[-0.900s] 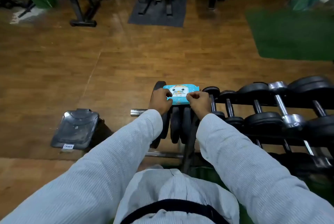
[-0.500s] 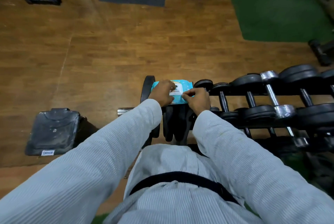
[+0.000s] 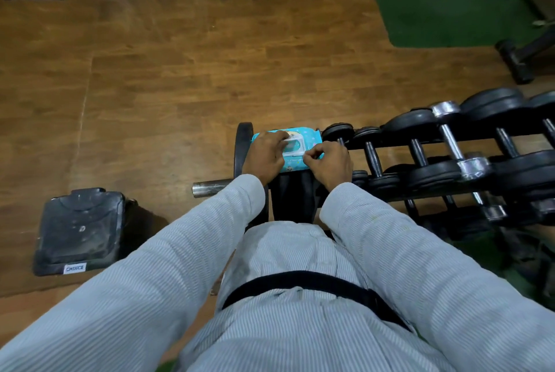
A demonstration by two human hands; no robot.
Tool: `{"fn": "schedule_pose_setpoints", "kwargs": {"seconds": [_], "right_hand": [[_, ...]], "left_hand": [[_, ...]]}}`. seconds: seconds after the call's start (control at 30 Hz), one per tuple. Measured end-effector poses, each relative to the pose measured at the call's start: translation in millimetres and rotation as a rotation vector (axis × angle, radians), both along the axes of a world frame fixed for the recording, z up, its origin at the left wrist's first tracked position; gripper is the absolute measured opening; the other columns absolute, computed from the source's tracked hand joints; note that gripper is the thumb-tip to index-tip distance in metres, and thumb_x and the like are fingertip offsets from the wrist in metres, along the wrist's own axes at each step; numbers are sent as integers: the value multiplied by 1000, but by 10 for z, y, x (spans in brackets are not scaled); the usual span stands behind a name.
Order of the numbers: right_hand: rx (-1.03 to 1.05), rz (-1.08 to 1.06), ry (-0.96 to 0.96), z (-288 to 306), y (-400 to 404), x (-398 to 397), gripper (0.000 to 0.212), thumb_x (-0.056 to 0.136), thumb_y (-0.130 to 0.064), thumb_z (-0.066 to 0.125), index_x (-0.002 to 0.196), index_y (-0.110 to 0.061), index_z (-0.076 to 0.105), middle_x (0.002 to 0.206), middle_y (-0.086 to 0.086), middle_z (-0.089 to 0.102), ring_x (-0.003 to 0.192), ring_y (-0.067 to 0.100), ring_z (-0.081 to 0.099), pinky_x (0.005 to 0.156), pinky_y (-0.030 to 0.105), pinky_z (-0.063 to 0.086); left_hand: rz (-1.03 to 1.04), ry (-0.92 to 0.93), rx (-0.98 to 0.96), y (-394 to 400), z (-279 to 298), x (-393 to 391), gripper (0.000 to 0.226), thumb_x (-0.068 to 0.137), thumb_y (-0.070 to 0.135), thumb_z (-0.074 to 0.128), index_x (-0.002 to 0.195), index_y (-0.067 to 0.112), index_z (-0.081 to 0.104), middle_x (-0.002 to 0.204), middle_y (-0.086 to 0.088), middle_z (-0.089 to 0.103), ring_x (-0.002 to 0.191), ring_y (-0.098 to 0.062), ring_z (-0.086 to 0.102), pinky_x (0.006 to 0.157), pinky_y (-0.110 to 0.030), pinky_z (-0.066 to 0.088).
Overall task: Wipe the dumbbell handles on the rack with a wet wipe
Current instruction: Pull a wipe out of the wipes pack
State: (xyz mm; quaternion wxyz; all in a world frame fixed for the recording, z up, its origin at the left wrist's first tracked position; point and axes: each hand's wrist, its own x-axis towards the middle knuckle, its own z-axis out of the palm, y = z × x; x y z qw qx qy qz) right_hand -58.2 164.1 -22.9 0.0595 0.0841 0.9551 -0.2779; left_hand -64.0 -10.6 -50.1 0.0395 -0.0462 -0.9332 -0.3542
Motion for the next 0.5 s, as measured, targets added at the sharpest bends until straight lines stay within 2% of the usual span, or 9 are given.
{"fn": "schedule_pose_setpoints", "kwargs": {"seconds": [0.17,0.27,0.4,0.5], "right_hand": [[190,111,99,31,-76,-82,28,81,-51,68,80,-24,76,83,-5,73,80,21,69,67,33,55],[223,206,196,25,-148,-160,21,88,-41,67,86,-22,75,92,-3,70,87,21,66,68,35,54],[177,315,166,15,-266,-275,17,91,-34,67,100,-24,77,101,-4,70,96,21,65,75,36,54],[223,349,75,17,-346,-372,15,91,-31,64,99,-28,77,102,-5,70,95,21,66,72,31,47]], "left_hand": [[234,-53,254,-24,119,-136,16,101,27,61,99,15,72,93,1,75,84,-15,67,69,-26,50],[332,-71,323,-62,161,-192,14,99,25,64,95,13,70,86,3,71,74,-7,63,58,-7,40],[321,-57,348,-120,147,-228,11,99,15,63,93,9,70,84,-2,71,75,-14,62,58,-3,37],[313,-58,355,-119,168,-230,10,98,14,64,94,9,71,86,-1,72,76,-12,62,59,-1,37]]}}
